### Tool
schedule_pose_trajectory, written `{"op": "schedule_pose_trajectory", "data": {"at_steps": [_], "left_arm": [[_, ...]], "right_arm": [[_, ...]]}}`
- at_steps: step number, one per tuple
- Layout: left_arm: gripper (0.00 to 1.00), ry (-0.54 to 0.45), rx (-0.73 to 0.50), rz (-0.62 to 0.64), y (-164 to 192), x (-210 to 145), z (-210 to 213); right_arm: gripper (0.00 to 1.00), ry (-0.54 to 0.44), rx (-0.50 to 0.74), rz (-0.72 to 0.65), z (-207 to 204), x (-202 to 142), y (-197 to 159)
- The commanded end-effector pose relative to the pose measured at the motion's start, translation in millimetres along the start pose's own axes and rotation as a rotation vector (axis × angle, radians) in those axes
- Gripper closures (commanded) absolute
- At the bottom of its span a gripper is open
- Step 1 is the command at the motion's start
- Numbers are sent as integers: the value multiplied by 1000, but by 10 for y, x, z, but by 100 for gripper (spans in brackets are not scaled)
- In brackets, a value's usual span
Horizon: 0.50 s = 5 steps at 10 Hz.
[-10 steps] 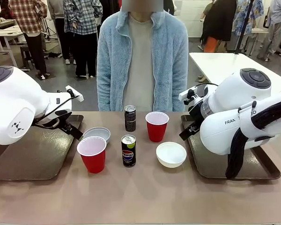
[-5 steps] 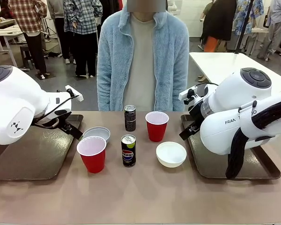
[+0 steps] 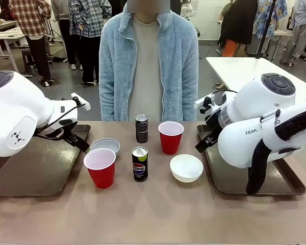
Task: Prepare tableware on both trays.
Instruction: Pick up a Picnic Bowl from the table and place it on a Handle tray.
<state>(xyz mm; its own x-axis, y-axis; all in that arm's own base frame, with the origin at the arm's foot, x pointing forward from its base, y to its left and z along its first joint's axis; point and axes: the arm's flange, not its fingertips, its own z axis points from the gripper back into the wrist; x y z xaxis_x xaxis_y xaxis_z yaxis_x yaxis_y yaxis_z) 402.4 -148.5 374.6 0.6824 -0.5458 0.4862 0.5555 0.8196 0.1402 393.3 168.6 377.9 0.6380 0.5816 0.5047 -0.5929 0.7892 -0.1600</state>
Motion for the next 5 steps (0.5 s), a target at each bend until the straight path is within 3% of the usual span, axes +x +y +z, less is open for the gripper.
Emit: {"op": "schedule_pose_trajectory", "data": {"at_steps": [1,3,5], "left_arm": [[0,18,11,-16,25,-78,446],[0,62,-56,-8,177,-106,818],[0,226,-195,20,92,-378,1025]], "right_arm": [[0,43,18,65,402,15,163],[0,80,17,36,719,-9,230],[0,232,50,-19,910,-357,335]]}}
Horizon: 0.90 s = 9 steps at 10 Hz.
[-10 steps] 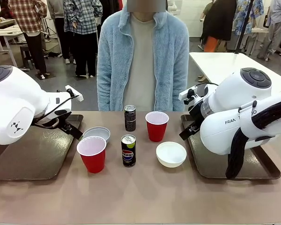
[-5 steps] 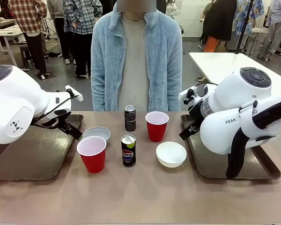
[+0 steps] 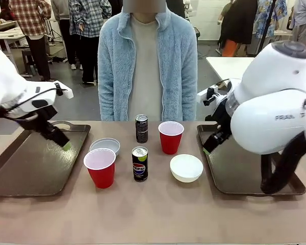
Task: Prepare tableware on both trays.
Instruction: Pick up a Picnic Bowl from the table and place it on a Handle tray.
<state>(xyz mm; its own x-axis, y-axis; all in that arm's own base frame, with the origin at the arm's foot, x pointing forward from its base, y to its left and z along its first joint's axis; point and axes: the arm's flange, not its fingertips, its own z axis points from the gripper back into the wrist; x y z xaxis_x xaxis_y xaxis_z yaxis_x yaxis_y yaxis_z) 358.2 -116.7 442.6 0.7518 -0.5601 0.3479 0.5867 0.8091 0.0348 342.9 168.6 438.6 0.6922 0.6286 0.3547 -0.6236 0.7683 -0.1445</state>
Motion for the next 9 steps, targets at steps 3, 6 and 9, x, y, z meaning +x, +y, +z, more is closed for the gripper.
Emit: {"op": "schedule_pose_trajectory", "data": {"at_steps": [3,6,9], "left_arm": [[0,186,-169,9,-347,-691,326],[0,215,-170,9,-265,-437,376],[0,189,-360,55,-193,-457,221]], "right_arm": [[0,250,87,-151,127,-984,507],[0,279,42,-137,260,-396,290],[0,253,78,-204,153,-442,233]]}}
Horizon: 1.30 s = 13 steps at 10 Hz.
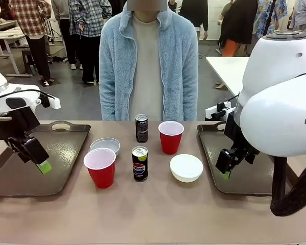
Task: Prepare tableware on both trays.
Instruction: Pick up a Picnic Bowl from the table and place it on a Handle tray.
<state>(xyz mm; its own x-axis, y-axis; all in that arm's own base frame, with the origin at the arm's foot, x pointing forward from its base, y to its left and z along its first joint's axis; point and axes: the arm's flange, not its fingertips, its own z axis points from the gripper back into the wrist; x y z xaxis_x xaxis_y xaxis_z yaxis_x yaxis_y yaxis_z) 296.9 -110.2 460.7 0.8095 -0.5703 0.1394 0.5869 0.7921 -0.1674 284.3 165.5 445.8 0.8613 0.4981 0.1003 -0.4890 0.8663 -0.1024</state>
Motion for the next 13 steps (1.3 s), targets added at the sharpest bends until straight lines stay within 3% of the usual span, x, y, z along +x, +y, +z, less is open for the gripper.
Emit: {"op": "schedule_pose_trajectory", "data": {"at_steps": [1,4,6,9,13], "left_arm": [[0,-93,-267,10,289,-35,-96],[0,-348,-622,141,956,-443,-15],[0,-398,-672,225,1295,-739,55],[0,-385,-628,383,1677,-1260,321],[0,-365,-559,452,1860,-1599,544]], "right_arm": [[0,-51,240,-61,-178,-93,-339],[0,-299,740,-235,-340,-781,-1155],[0,-363,843,-309,-402,-1165,-1376],[0,-315,929,-397,-465,-1637,-1585],[0,-297,931,-513,-495,-2030,-1790]]}}
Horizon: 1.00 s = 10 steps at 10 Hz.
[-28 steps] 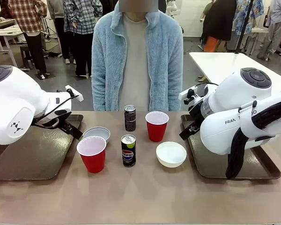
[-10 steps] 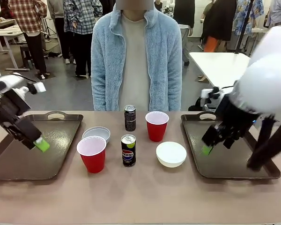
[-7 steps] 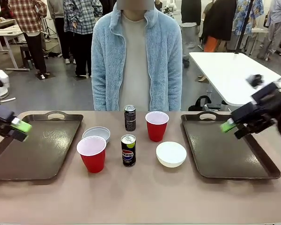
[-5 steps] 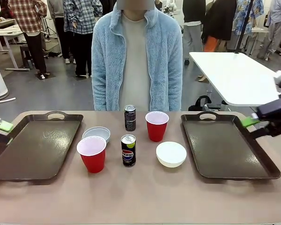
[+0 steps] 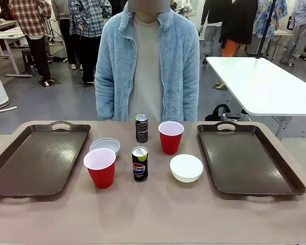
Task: Prepare tableware on both trays.
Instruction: Pick up a Picnic Bowl from the table and place it on a Handle tray.
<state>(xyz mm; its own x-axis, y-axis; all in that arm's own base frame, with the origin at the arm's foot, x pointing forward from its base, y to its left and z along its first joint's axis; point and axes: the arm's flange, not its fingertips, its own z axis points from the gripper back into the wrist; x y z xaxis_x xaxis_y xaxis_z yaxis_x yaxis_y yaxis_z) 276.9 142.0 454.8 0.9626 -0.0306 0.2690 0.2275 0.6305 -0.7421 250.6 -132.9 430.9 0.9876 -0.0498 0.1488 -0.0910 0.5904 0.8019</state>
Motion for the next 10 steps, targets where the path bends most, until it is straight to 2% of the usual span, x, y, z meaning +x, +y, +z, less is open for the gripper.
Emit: {"op": "schedule_pose_trajectory", "data": {"at_steps": [1,2,3,10], "left_arm": [[0,37,53,34,-37,5,27],[0,23,101,2,-56,33,-8],[0,6,20,7,-1,-2,32],[0,6,20,7,-1,-2,32]], "right_arm": [[0,0,-33,27,-452,-569,-4],[0,0,0,0,0,0,0],[0,0,0,0,0,0,0],[0,0,0,0,0,0,0]]}}
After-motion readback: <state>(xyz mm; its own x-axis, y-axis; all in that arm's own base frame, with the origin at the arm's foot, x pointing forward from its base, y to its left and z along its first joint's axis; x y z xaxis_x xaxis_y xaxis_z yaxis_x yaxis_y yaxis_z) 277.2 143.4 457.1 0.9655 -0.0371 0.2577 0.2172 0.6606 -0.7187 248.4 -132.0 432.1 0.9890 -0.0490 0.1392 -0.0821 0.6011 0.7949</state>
